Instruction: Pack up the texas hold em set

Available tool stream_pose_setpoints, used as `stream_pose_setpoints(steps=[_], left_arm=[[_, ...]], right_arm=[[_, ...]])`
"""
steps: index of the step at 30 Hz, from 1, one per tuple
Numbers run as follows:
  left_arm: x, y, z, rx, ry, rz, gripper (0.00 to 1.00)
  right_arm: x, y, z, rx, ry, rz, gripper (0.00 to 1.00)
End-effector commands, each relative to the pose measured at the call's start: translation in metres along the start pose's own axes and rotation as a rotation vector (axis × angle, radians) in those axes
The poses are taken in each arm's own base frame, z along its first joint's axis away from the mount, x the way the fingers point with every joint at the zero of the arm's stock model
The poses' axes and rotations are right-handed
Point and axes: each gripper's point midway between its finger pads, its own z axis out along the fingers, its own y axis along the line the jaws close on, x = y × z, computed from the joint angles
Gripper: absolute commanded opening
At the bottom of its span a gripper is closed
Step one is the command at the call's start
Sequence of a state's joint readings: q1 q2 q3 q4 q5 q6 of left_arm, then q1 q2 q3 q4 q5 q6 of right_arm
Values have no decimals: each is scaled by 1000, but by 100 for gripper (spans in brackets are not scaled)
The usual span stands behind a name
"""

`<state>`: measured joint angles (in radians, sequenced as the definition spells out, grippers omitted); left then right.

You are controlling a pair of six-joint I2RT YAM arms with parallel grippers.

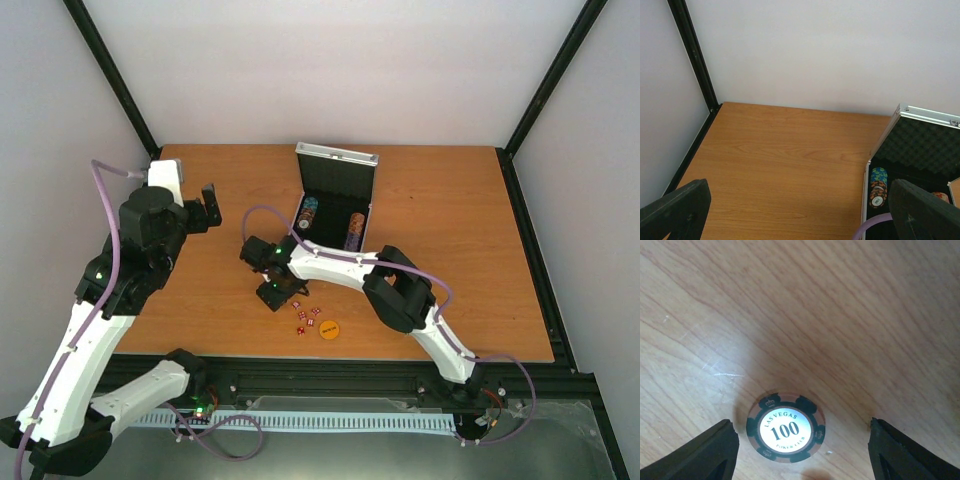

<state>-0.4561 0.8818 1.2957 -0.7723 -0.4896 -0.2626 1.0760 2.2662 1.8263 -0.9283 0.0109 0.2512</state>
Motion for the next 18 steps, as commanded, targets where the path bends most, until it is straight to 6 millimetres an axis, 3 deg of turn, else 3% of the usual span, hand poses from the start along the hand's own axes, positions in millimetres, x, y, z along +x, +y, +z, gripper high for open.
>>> stream_pose_setpoints(steps=[1,5,13,18], left_arm=[[-2,3,1,-20,-9,11,100],[-1,2,3,-21,-2,17,100],[-2,5,0,-29,-13,15,100],[-2,7,0,-34,-15,17,100]], right_arm=[[4,6,5,-26,25,-16,73],[8,6,10,-24,37,-11,71],[18,2,24,-5,77,1,57],[21,1,25,5,83,11,57]])
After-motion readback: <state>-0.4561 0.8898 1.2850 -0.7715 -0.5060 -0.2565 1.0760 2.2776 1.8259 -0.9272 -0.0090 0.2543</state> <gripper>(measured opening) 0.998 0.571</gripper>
